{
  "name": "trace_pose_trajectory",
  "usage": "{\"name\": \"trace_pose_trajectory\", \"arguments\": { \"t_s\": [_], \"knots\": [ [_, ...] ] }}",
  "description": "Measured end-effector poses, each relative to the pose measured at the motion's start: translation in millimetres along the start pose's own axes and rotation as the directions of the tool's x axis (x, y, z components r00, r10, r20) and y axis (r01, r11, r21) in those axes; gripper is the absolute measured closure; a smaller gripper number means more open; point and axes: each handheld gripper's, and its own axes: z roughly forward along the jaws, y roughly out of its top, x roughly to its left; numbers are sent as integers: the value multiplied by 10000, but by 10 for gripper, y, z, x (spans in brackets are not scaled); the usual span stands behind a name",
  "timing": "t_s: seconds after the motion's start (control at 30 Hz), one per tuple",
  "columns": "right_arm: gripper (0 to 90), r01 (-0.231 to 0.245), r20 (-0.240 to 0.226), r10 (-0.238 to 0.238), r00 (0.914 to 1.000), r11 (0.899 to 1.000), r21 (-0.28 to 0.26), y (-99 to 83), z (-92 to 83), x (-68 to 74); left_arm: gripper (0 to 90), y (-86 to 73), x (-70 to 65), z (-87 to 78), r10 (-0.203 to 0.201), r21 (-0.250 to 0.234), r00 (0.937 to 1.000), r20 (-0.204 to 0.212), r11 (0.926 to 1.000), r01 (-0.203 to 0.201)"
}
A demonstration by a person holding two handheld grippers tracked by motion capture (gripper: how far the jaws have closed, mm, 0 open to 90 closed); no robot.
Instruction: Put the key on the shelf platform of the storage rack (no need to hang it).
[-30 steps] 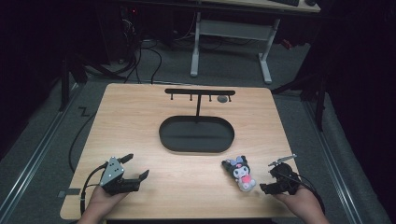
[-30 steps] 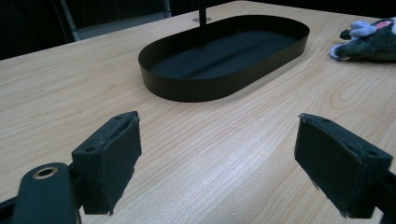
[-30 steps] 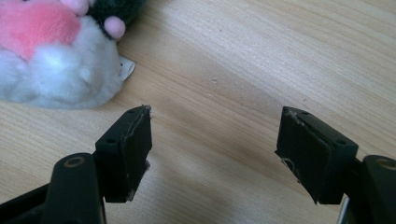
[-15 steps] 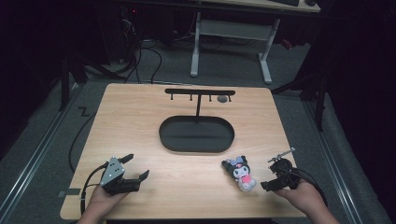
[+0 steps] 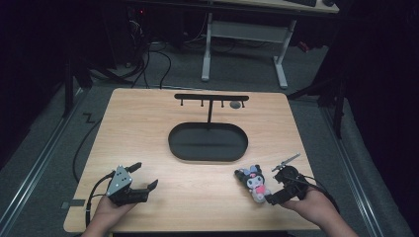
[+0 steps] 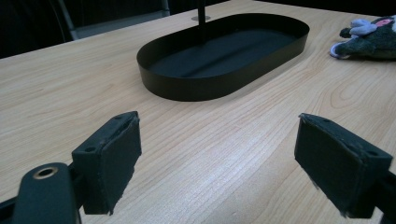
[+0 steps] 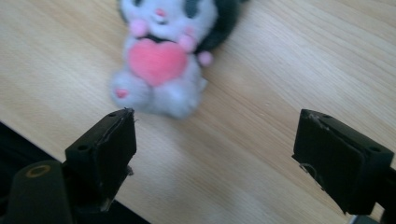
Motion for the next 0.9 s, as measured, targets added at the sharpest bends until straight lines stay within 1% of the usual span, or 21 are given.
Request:
{"name": "trace_pose_trajectory", "arguments": {
  "t_s": [0.03, 0.13, 0.2, 0.27, 0.3, 0.33, 0.37, 0.47, 0.5, 0.53, 0.57, 0.63, 0.7, 0.73, 0.77, 0.83, 0.87, 0.9],
  "knots": [
    [121, 0, 0, 0, 10000, 10000, 0, 0, 0, 0, 154, 0, 1, -1, -11, -1, 10000, 2, 10000, 11],
    [107, 282, 40, -282, 9996, 9996, -37, 50, 1, 85, 154, -2, 1, -3, -10, 24, 10000, 0, 10000, 10],
    [108, 257, -4, -257, 9997, 9997, -33, 75, 11, 112, 154, -2, 0, -5, 13, 17, 10000, -14, 10000, -13],
    [112, 206, -152, -206, 9997, 9998, -37, 94, 39, 136, 154, 0, 2, -5, 22, -8, 10000, -25, 10000, -22],
    [116, 337, -201, -339, 9992, 9994, -64, 103, 60, 139, 154, 1, 4, -6, 46, -11, 10000, -46, 10000, -46],
    [123, 97, -228, -96, 9997, 10000, 20, 106, 74, 169, 154, 1, 6, -8, 60, -7, 10000, -63, 10000, -60],
    [138, 202, -274, -201, 9994, 9998, 43, 126, 115, 181, 154, 1, 10, -10, 51, -15, 10000, -64, 10000, -51],
    [145, 149, -266, -146, 9995, 9998, 126, 151, 149, 193, 154, 1, 18, -16, 33, -21, 10000, -80, 10000, -33],
    [151, 238, -216, -237, 9995, 9997, 53, 165, 171, 191, 154, 0, 18, -15, 28, -34, 10000, -80, 10000, -28],
    [151, 20, -264, -17, 9997, 9999, 110, 175, 187, 204, 153, -1, 18, -15, 30, -33, 10000, -72, 10000, -30],
    [155, 6, -265, -2, 9996, 9999, 133, 188, 205, 206, 154, -2, 18, -13, 34, -35, 10000, -69, 10000, -34],
    [165, 6, -423, 3, 9991, 9998, 209, 207, 248, 208, 153, -2, 17, -11, 55, -9, 10000, -58, 10000, -55],
    [186, -38, -454, 51, 9990, 9996, 297, 212, 281, 223, 154, -2, 15, -12, 73, -14, 10000, -61, 10000, -73],
    [188, 26, -440, -12, 9990, 9995, 325, 214, 300, 223, 154, -2, 15, -12, 80, -31, 9999, -65, 10000, -80],
    [195, -72, -486, 90, 9988, 9993, 362, 214, 321, 234, 154, -2, 16, -12, 75, -34, 9999, -68, 10000, -75],
    [208, -50, -404, 71, 9992, 9987, 511, 210, 360, 236, 154, -2, 16, -11, 74, -31, 9999, -69, 10000, -74],
    [212, -68, -434, 90, 9990, 9986, 521, 204, 383, 232, 154, -2, 17, -10, 77, -9, 10000, -53, 10000, -77],
    [220, -175, -433, 199, 9989, 9983, 548, 195, 408, 231, 153, -3, 17, -8, 92, -2, 9999, -44, 10000, -92]
  ]
}}
